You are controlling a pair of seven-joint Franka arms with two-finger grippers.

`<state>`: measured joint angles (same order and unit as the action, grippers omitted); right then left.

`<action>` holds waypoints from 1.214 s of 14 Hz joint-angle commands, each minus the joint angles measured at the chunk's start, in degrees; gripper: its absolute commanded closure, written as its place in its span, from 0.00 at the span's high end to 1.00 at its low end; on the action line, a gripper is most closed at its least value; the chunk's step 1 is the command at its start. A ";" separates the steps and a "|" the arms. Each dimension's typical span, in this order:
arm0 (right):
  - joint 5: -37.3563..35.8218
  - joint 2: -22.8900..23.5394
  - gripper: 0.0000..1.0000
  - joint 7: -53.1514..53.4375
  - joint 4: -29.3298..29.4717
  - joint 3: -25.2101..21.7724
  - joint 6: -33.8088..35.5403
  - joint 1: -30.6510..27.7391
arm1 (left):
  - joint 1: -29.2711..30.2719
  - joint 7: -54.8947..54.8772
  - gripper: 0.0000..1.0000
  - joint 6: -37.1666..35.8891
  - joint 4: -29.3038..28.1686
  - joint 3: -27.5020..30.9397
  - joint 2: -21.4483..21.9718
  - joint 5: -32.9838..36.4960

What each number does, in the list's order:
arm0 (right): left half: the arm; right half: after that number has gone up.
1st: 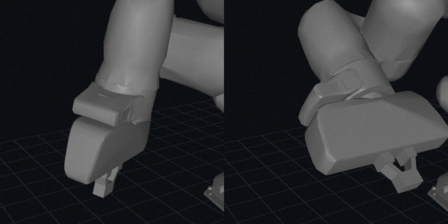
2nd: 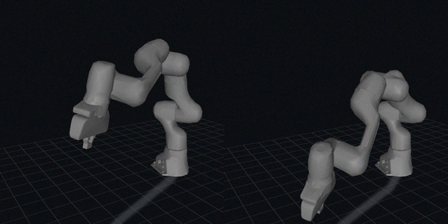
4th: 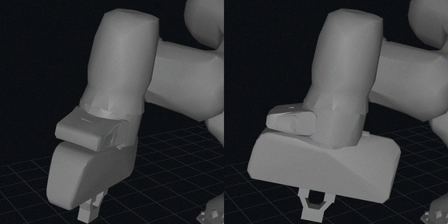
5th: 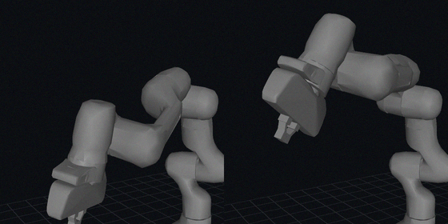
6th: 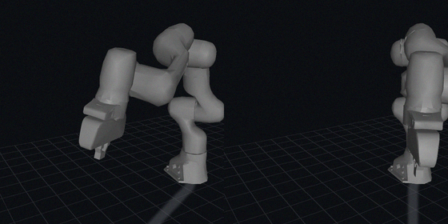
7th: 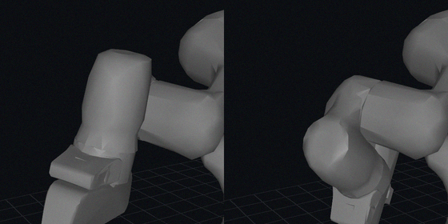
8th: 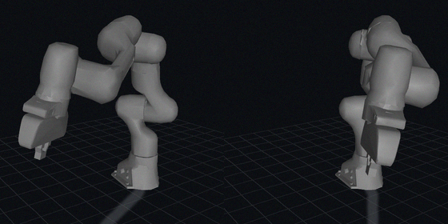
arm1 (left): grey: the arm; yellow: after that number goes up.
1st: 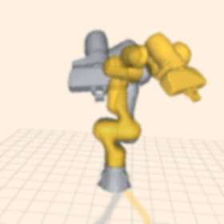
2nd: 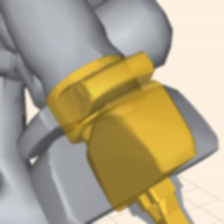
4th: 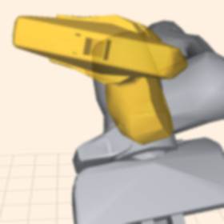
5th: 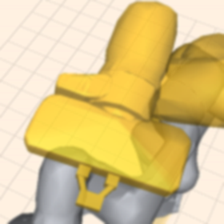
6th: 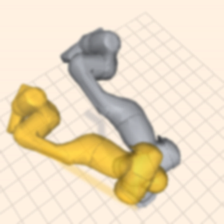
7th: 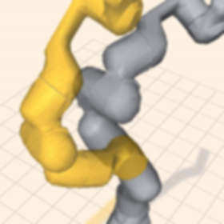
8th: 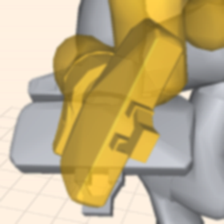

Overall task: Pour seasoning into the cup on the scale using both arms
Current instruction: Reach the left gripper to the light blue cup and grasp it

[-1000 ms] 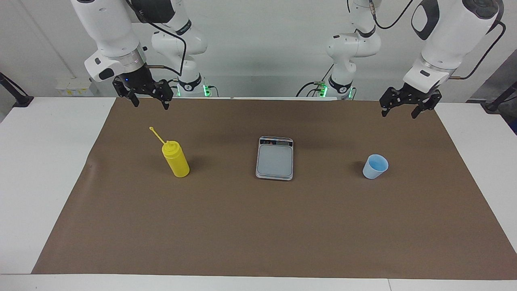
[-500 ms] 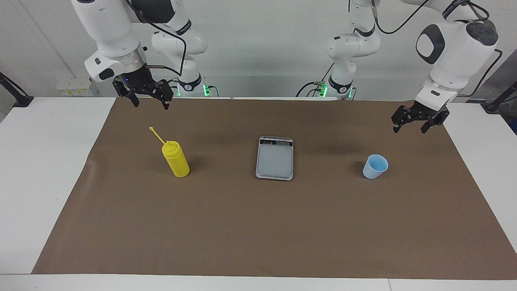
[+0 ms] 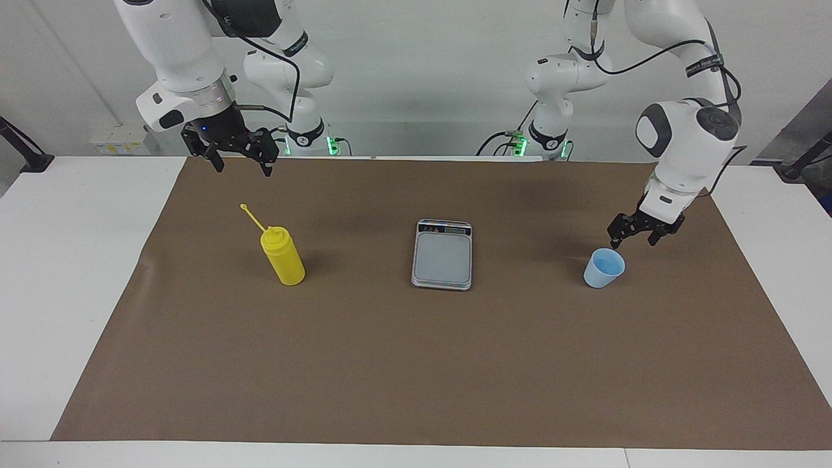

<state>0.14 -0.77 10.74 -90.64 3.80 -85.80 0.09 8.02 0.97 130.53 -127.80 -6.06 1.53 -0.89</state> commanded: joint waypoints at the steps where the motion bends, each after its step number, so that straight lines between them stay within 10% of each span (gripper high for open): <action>1: 1.18 -1.25 1.00 -1.25 -1.64 -0.02 -0.68 -0.71 | -0.29 2.62 1.00 4.37 -1.49 -0.09 -1.35 -0.52; 7: 1.18 -1.25 1.00 -1.25 -1.56 -0.02 -0.68 -0.71 | -1.78 6.68 1.00 7.02 -1.84 -0.18 -4.52 -0.60; 8: 1.18 -1.34 1.00 -1.25 -1.64 -0.02 -0.68 -0.71 | -1.78 6.24 0.93 7.11 -2.10 -0.18 -4.78 -0.52; 11: 1.18 -1.34 1.00 -1.25 -1.56 -0.02 -0.68 -0.71 | -1.78 6.76 0.00 6.15 -2.19 -0.18 -4.79 -0.60; 17: 1.18 -1.34 1.00 -1.25 -1.56 -0.02 -0.68 -0.71 | -1.35 7.03 0.00 -4.98 8.06 -0.18 -6.37 -0.60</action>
<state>0.14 -0.79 10.74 -90.71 3.80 -85.80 0.09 6.96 7.36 132.04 -126.10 -6.63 -3.69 -1.09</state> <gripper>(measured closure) 0.000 0.912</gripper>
